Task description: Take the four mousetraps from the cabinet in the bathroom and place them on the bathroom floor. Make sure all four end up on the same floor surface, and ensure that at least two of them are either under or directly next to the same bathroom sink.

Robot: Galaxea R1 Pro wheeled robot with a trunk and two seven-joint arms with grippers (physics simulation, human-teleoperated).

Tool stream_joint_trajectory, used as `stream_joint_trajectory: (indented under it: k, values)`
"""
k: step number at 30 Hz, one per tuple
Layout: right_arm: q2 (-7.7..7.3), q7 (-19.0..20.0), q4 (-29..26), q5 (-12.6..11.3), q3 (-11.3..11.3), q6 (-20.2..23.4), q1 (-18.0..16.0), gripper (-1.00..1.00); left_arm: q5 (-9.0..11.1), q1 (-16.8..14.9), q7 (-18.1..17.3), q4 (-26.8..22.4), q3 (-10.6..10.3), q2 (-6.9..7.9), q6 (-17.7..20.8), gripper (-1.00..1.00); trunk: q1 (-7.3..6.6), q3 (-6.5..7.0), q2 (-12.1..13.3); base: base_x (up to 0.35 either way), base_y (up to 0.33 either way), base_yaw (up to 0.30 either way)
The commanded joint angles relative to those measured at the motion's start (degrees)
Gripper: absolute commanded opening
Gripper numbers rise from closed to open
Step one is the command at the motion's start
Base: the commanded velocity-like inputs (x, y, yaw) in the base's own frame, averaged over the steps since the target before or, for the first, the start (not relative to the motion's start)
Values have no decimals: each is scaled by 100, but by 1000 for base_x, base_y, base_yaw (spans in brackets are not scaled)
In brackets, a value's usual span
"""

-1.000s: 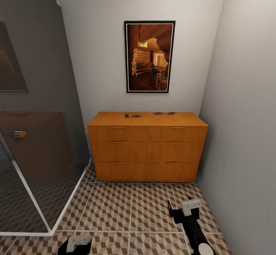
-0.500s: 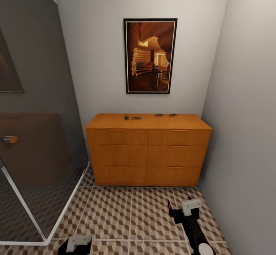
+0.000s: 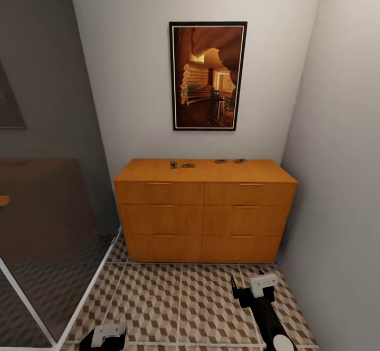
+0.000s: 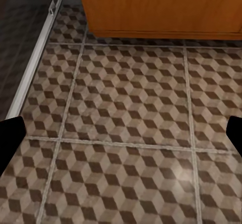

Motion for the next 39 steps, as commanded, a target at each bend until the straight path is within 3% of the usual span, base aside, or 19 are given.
stream_joint_trajectory:
  k: [1,29,39]
  values:
    - [0,-35,-1,57,7,9,-3,100,2,-3,21,2,-7,2,-16,100,1,-6,-3,172,0,0]
    - [0,-36,1,57,7,9,-3,100,3,-3,21,2,-7,0,-24,100,1,-6,-3,178,0,0]
    - [0,-35,28,57,7,9,-2,100,3,-3,21,7,-7,0,-25,100,1,-6,-3,33,0,0]
